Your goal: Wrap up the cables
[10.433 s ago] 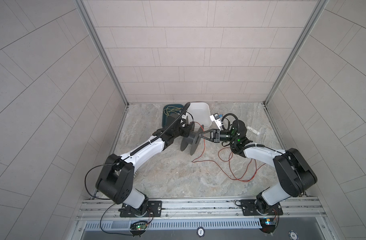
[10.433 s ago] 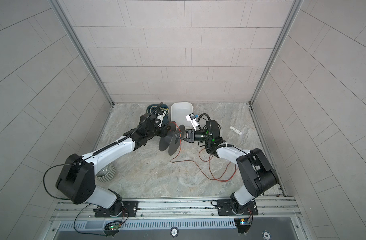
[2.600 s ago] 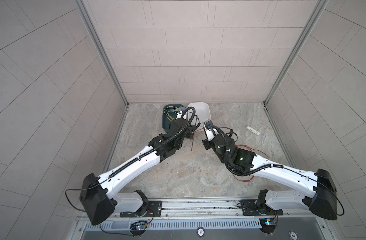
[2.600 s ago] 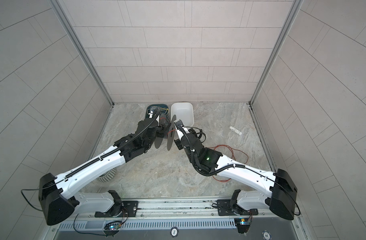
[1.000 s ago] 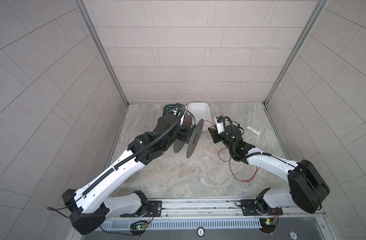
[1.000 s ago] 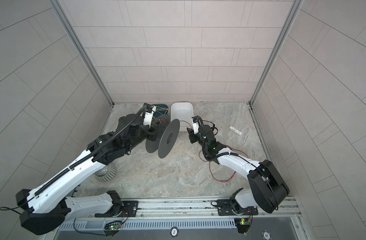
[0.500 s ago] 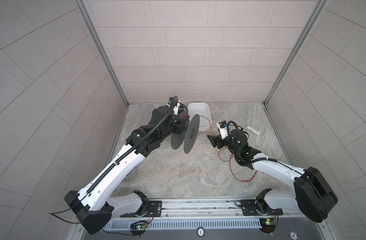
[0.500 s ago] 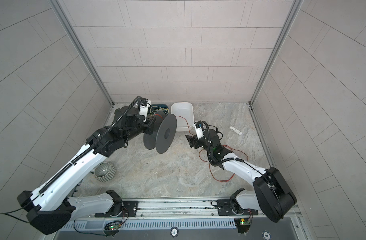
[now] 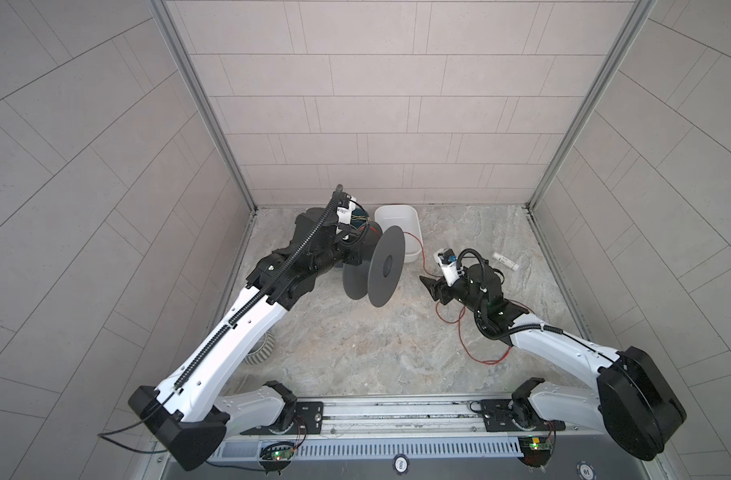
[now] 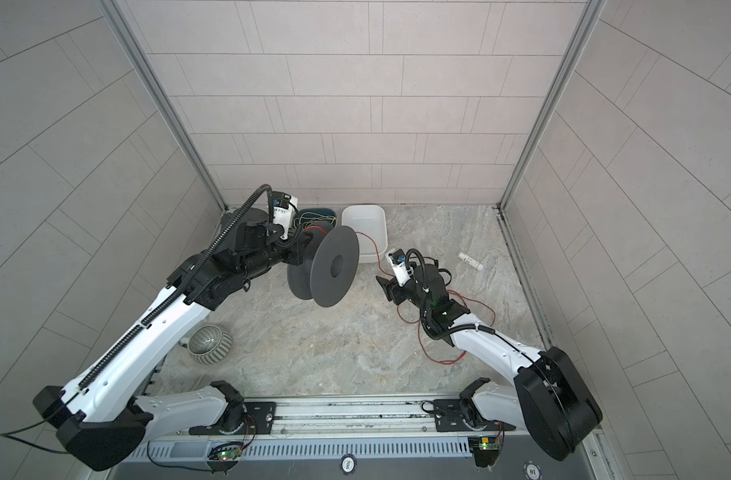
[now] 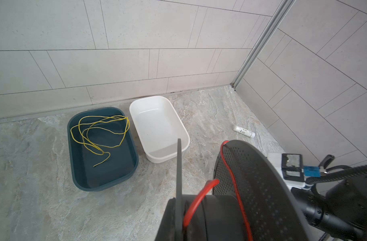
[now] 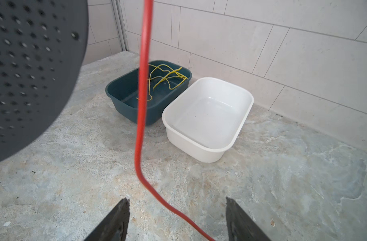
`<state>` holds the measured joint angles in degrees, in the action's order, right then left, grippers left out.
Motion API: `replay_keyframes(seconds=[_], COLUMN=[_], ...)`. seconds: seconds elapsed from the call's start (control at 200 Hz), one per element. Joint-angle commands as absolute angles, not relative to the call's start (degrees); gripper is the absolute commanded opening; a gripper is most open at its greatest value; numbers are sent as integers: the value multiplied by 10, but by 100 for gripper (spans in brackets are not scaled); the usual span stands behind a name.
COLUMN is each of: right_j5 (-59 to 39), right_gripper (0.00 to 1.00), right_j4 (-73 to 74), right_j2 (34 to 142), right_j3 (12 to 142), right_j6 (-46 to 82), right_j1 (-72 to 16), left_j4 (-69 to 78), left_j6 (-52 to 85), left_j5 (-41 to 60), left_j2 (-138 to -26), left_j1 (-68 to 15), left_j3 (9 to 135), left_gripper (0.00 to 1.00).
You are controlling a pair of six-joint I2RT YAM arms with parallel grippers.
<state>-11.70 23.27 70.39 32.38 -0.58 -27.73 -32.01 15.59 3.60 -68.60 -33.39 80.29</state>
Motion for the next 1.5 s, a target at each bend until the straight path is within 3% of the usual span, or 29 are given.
replay_keyframes(seconds=[0.0,0.505,0.671,0.801,0.941,1.241,1.496], right_j5=[-126,-163,-162,-162,-159,-123,-115], right_gripper=[68,49,35,15,0,0,0], right_j4=[292,361,381,385,387,344,292], right_j2=[719,801,821,833,832,770,766], right_j3=[311,323,313,313,309,292,310], right_j6=[-25,-27,-23,-20,-7,76,139], right_j1=[-270,-243,-241,-241,-240,-243,-259], left_j4=[-287,-271,-260,-246,-229,-105,19], left_j6=[166,177,187,199,211,307,409], left_j5=[47,67,82,101,117,161,139], left_j2=[-673,-675,-676,-677,-678,-680,-660], left_j1=[-328,-315,-301,-290,-278,-242,-215], left_j3=[817,808,802,795,787,726,655], left_gripper=[0,0,0,0,0,0,0])
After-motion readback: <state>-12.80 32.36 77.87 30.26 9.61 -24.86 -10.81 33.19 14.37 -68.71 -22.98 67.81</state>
